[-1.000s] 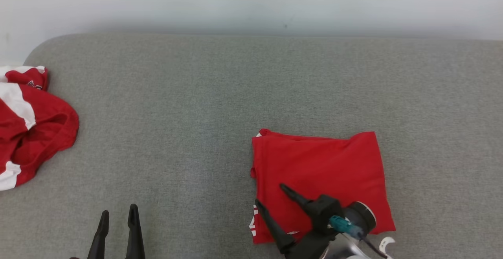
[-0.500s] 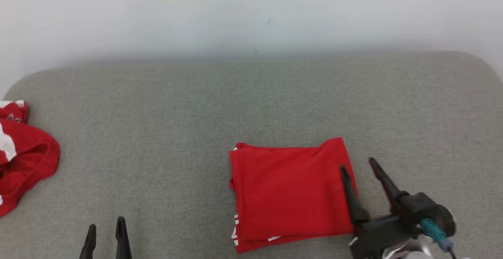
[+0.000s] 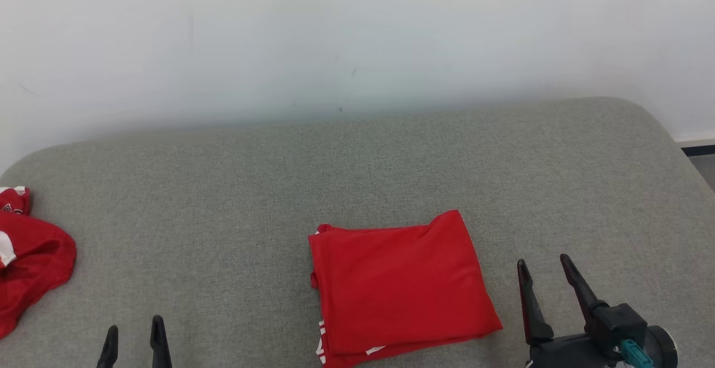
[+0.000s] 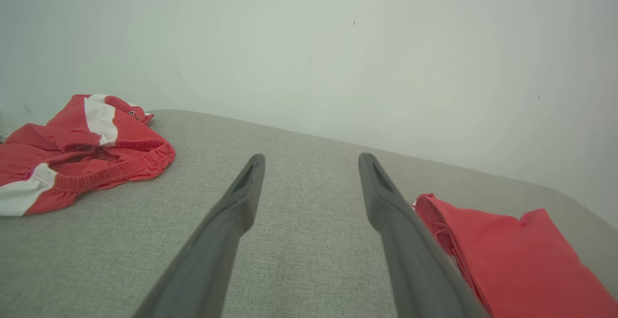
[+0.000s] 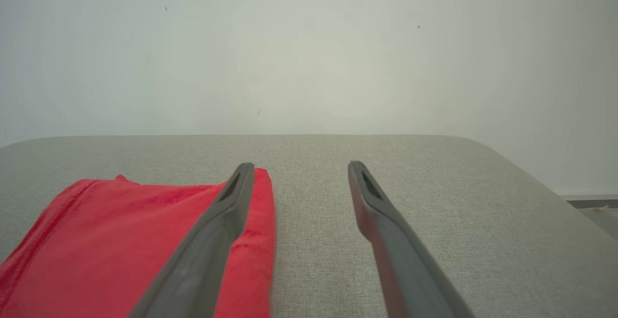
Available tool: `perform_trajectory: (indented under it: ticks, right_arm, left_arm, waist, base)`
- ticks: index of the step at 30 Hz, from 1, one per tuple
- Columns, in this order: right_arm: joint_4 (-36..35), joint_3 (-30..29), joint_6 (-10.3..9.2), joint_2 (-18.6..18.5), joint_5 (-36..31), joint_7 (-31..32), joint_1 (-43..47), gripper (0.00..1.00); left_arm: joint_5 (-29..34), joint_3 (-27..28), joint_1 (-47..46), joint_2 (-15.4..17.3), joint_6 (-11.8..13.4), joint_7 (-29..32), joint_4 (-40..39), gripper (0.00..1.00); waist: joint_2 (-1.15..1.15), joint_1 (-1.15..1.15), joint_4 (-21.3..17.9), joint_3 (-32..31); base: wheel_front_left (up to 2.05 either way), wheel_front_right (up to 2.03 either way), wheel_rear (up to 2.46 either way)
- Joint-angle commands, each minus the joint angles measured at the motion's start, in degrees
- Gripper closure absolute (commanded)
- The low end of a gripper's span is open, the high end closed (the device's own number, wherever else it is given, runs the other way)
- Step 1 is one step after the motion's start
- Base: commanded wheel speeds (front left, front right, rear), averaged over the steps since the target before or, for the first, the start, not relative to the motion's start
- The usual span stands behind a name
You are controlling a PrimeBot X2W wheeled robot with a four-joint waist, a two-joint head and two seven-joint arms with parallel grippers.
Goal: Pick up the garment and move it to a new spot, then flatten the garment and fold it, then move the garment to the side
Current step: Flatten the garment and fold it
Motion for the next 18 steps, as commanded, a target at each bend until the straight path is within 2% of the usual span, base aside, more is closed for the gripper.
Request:
perform_trajectory:
  ticks: [1,9,18]
  right_arm:
    - [0.44,0.47,-0.16,0.04,-0.05,-0.41,0.58,0.00]
    - [2.49,2.77,-0.16,-0.67,1.36,-0.47,0.61,0.00]
    - [2.92,2.28,-0.16,-0.51,1.53,-0.49,0.63,0.00]
  left_arm:
    - [0.19,0.34,1.15,-0.11,0.06,-0.17,0.62,0.00]
    - [0.57,1.18,0.69,-0.13,0.06,-0.17,3.82,0.00]
    - [0.67,1.03,0.67,-0.13,0.06,-0.18,4.54,0.00]
  waist:
    - [0.00,0.01,-0.08,-0.22]
    - [0.00,0.01,0.05,-0.46]
    - [0.00,0.01,0.16,-0.35]
  base:
    - [0.00,0.00,0.00]
    - [0.00,0.00,0.00]
    - [0.00,0.00,0.00]
